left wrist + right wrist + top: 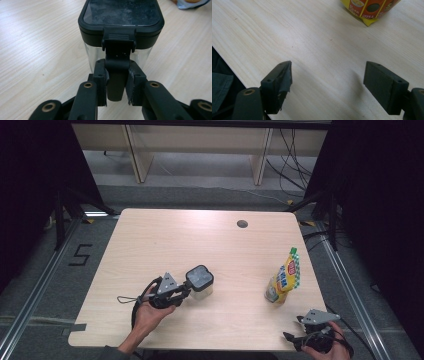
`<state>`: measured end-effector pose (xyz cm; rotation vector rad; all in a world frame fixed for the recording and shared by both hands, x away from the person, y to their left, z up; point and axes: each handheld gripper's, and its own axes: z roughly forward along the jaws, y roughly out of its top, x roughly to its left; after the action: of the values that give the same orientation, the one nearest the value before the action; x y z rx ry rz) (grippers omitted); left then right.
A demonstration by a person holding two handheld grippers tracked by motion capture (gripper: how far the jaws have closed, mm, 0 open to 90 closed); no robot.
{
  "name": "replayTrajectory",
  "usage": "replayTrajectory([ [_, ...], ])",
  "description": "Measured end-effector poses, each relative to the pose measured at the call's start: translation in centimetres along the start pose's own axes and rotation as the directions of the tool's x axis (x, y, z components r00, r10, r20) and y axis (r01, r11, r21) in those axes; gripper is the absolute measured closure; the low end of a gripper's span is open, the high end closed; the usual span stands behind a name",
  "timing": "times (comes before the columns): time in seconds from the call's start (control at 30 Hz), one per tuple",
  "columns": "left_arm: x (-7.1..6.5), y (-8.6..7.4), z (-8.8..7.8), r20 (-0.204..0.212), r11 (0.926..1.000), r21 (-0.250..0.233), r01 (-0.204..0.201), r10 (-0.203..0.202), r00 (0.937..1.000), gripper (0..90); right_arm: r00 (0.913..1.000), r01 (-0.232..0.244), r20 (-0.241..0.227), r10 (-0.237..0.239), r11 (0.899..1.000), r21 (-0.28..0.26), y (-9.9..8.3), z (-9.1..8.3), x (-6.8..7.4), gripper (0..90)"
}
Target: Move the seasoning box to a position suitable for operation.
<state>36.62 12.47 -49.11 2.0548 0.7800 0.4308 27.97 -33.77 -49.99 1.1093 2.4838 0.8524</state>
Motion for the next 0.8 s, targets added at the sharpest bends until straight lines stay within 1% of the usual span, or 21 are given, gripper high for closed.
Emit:
replayTrajectory([
  [0.03,0.0,0.0,0.0,0.000,1.0000,0.000,0.000,0.000,1.0000,72.4,1.0000,0.000,0.000,0.000,1.000,0.000,0.0,0.0,0.0,24.0],
  [0.07,-0.1,-0.1,-0.1,0.006,0.9999,-0.007,-0.011,0.011,0.9999,72.4,1.0000,-0.002,-0.001,0.002,1.000,-0.002,0.0,0.0,0.0,24.1],
  [0.1,-0.4,-0.2,-0.3,0.017,0.9999,0.002,-0.012,0.012,0.9998,72.4,1.0000,-0.003,-0.001,0.003,1.000,-0.002,0.0,0.0,0.0,24.0],
  [0.17,-0.7,-0.4,-0.4,0.015,1.0000,-0.001,-0.009,0.009,0.9998,72.4,1.0000,-0.003,-0.002,0.003,1.000,-0.002,0.0,0.0,0.0,24.1],
  [0.2,-0.9,-0.5,-0.6,0.024,0.9999,-0.005,-0.010,0.010,0.9997,72.4,1.0000,-0.005,-0.002,0.005,1.000,-0.001,0.0,0.0,0.1,24.0],
  [0.23,-1.5,-0.8,-0.9,0.057,0.9997,-0.010,-0.024,0.024,0.9981,72.4,1.0000,-0.009,-0.002,0.009,1.000,-0.001,0.0,0.0,0.1,24.1],
  [0.27,-1.6,-0.8,-1.1,0.066,0.9994,-0.004,-0.035,0.035,0.9972,72.4,1.0000,-0.002,0.001,0.002,1.000,-0.007,0.0,0.0,0.1,24.0],
  [0.3,-1.6,-0.8,-1.1,0.066,0.9994,-0.004,-0.035,0.035,0.9972,72.4,1.0000,-0.005,0.001,0.005,1.000,-0.006,0.0,0.0,0.1,24.0],
  [0.33,-2.3,-1.1,-1.5,0.087,0.9988,-0.008,-0.049,0.050,0.9950,72.4,0.9999,-0.012,0.000,0.012,1.000,-0.003,0.0,0.1,0.2,24.1],
  [0.37,-2.7,-1.3,-1.6,0.101,0.9992,-0.015,-0.036,0.037,0.9942,72.4,1.0000,-0.004,0.000,0.004,1.000,-0.005,0.0,0.1,0.1,24.1],
  [0.4,-2.8,-1.3,-1.8,0.115,0.9988,-0.009,-0.048,0.049,0.9922,72.4,1.0000,-0.004,0.000,0.004,1.000,-0.005,0.0,0.1,0.1,24.0],
  [0.5,-3.1,-1.4,-2.0,0.128,0.9983,-0.020,-0.056,0.058,0.9901,72.3,1.0000,-0.007,0.000,0.007,1.000,-0.004,0.0,0.1,0.2,24.0],
  [0.53,-3.7,-1.5,-2.2,0.142,0.9981,-0.025,-0.057,0.060,0.9881,72.3,1.0000,0.002,-0.002,-0.002,1.000,0.001,0.0,0.1,0.1,24.1],
  [0.57,-3.7,-1.5,-2.2,0.142,0.9981,-0.025,-0.057,0.060,0.9881,72.4,1.0000,-0.004,-0.003,0.004,1.000,0.002,0.0,0.1,0.2,24.1],
  [0.6,-4.1,-1.7,-2.2,0.149,0.9984,-0.018,-0.054,0.056,0.9873,72.4,1.0000,0.002,-0.002,-0.002,1.000,0.002,0.1,0.1,0.1,24.0],
  [0.63,-4.2,-1.8,-2.2,0.146,0.9979,-0.025,-0.059,0.062,0.9873,72.3,1.0000,-0.006,-0.004,0.006,1.000,0.002,0.1,0.1,0.2,24.0],
  [0.67,-4.1,-1.8,-2.2,0.149,0.9978,-0.024,-0.062,0.065,0.9867,72.3,1.0000,0.002,-0.003,-0.002,1.000,0.002,0.1,0.1,0.1,24.0],
  [0.7,-4.3,-1.9,-2.3,0.151,0.9985,-0.024,-0.048,0.051,0.9872,72.3,1.0000,0.005,-0.003,-0.005,1.000,0.003,0.0,0.0,0.1,24.0],
  [0.73,-4.4,-1.8,-2.3,0.158,0.9979,-0.021,-0.061,0.064,0.9854,72.4,1.0000,0.006,-0.003,-0.006,1.000,0.002,0.1,0.0,0.1,24.0],
  [0.77,-4.4,-1.8,-2.3,0.158,0.9979,-0.021,-0.061,0.064,0.9854,72.4,1.0000,0.006,-0.003,-0.006,1.000,0.002,0.1,0.0,0.1,24.0],
  [0.8,-4.5,-1.9,-2.2,0.167,0.9983,-0.031,-0.050,0.055,0.9845,72.4,1.0000,0.000,-0.004,0.000,1.000,0.003,0.0,0.1,0.2,24.1],
])
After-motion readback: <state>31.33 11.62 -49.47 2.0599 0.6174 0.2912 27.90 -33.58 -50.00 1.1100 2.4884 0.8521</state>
